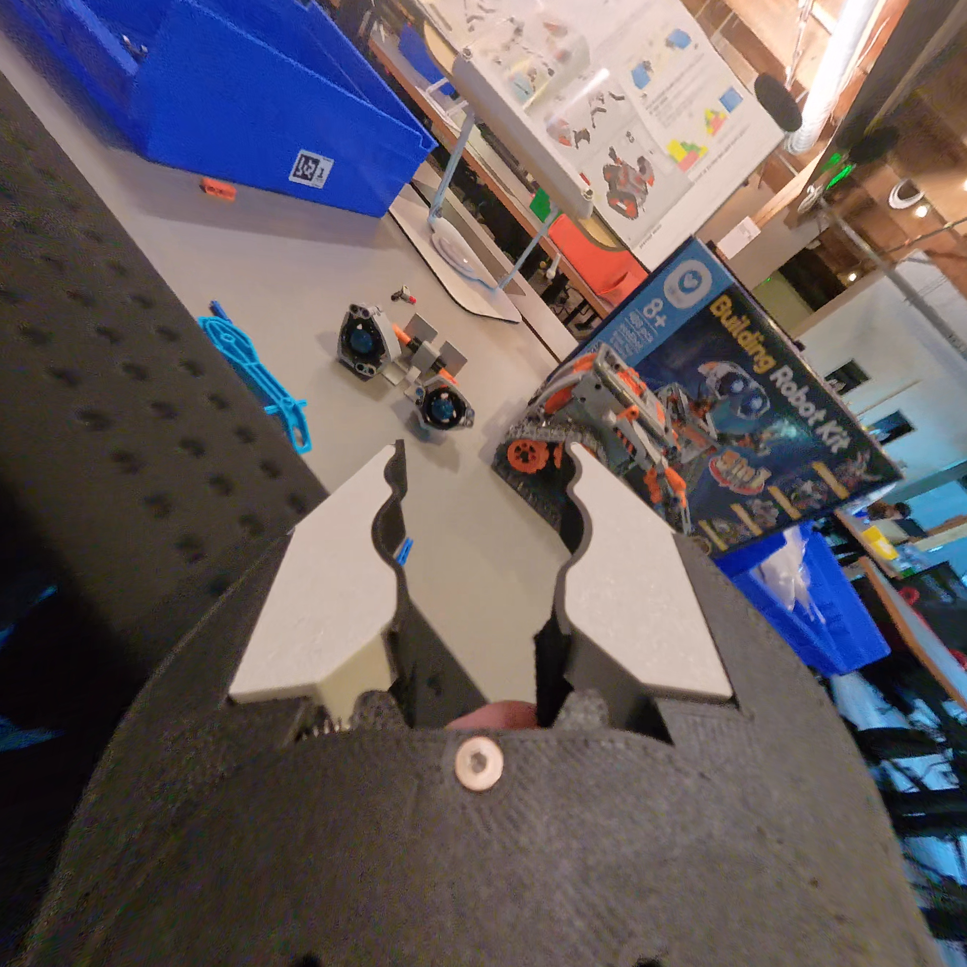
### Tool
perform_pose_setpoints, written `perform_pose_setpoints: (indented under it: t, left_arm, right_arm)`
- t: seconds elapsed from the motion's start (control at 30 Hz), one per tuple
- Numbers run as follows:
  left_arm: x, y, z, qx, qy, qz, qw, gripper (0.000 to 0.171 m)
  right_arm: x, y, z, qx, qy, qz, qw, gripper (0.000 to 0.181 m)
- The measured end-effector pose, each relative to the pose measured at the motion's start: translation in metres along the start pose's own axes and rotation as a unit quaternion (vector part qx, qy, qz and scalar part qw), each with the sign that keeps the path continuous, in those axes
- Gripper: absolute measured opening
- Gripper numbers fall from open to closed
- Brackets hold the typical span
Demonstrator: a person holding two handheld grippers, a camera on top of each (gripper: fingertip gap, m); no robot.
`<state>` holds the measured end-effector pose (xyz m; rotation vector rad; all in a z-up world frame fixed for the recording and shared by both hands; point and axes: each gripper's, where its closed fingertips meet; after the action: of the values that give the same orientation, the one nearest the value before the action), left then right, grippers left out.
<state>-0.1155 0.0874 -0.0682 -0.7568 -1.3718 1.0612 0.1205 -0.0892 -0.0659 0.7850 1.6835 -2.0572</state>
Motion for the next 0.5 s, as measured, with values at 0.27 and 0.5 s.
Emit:
perform_pose_setpoints:
  t: [0.27, 0.5]
  left_arm:
    - [0.002, 0.112, 0.098, 0.045, -0.091, -0.004, 0.995, 0.009]
    - [-0.038, 0.224, 0.105, 0.174, -0.067, 0.129, 0.974, 0.024]
  right_arm:
    - [0.025, 0.009, -0.087, 0.045, -0.025, 0.002, 0.999, 0.067]
    - [0.032, 0.029, -0.106, 0.092, -0.021, 0.036, 0.995, 0.076]
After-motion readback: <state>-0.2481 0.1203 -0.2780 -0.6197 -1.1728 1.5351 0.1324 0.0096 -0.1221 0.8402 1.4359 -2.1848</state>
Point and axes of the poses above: each gripper's, where its closed fingertips meet, z back along the fingers, y out of its underside, x = y × z across the jaws, and after that the axes turned 4 degrees about -x, right-handed
